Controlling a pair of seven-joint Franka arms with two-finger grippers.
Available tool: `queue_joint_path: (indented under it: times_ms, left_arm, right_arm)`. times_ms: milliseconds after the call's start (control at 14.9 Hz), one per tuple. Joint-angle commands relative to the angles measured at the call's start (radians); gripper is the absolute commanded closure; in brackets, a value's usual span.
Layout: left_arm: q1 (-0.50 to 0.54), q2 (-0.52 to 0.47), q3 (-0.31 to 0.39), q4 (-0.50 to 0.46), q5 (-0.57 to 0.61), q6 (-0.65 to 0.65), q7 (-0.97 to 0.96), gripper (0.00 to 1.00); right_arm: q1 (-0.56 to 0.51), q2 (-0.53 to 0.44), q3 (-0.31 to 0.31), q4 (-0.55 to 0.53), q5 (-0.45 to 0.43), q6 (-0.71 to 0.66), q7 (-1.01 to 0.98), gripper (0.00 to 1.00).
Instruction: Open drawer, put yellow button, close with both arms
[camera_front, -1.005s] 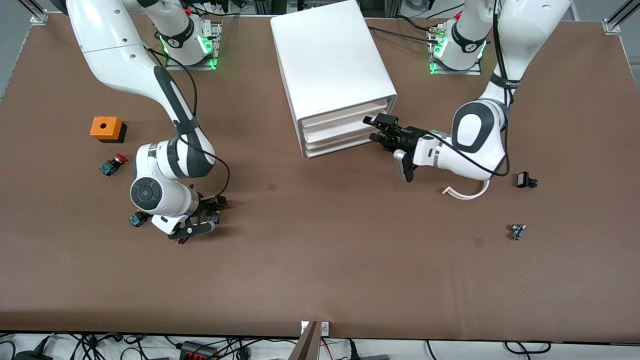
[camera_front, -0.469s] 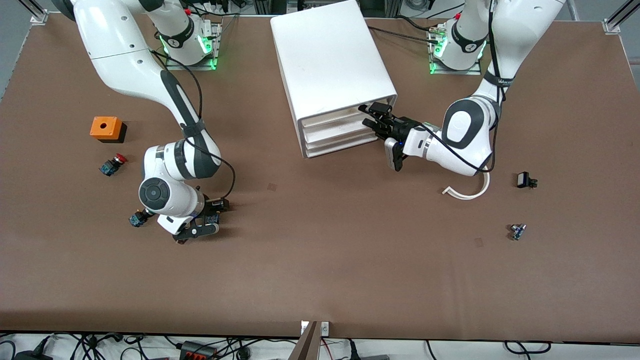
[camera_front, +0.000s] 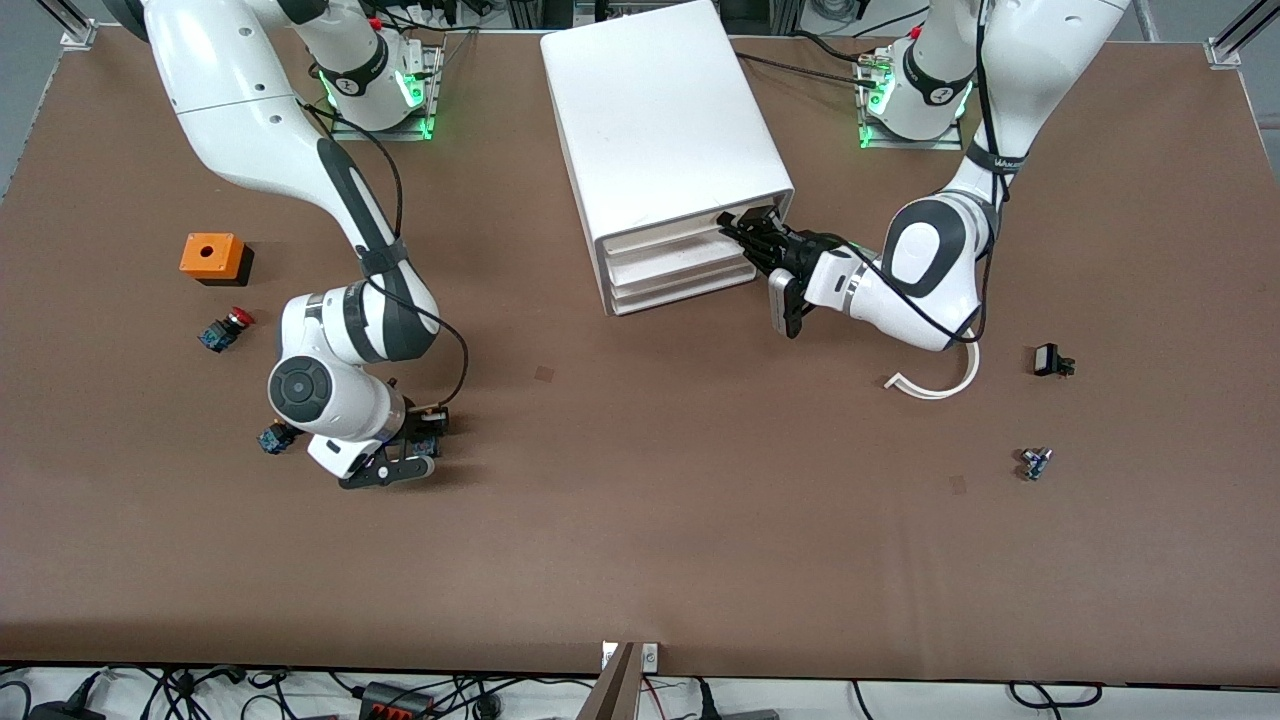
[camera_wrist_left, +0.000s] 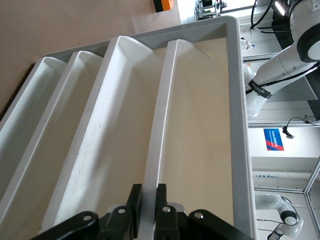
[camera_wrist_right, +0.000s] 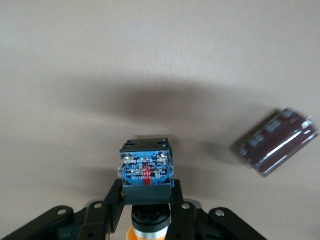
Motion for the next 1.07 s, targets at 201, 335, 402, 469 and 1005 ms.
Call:
queue_joint_path:
  times_ms: [201,335,402,469,1005]
  left_arm:
    - [0.023,0.091,0.02,0.165,0.062,0.003,-0.012,0.99]
    - [0.04,0.152,0.02,0.245,0.09,0.003,-0.012,0.99]
    - [0.051,0.182,0.02,0.283,0.102,0.003,-0.012,0.99]
    - [0.058,0.212,0.021,0.326,0.121,0.004,-0.012,0.99]
    - [0.078,0.295,0.043,0.485,0.182,0.007,-0.032,0.79]
  right_arm:
    - [0.02,-0.031,0.0,0.164,0.012,-0.169,0.0,1.0]
    - [0.043,-0.041,0.0,0.233,0.015,-0.234,0.0,1.0]
    - [0.046,-0.043,0.001,0.27,0.018,-0.269,0.001,1.0]
    - [0.057,-0.043,0.003,0.31,0.018,-0.315,0.001,1.0]
    - [0.266,-0.117,-0.008,0.395,0.007,-0.478,0.266,1.0]
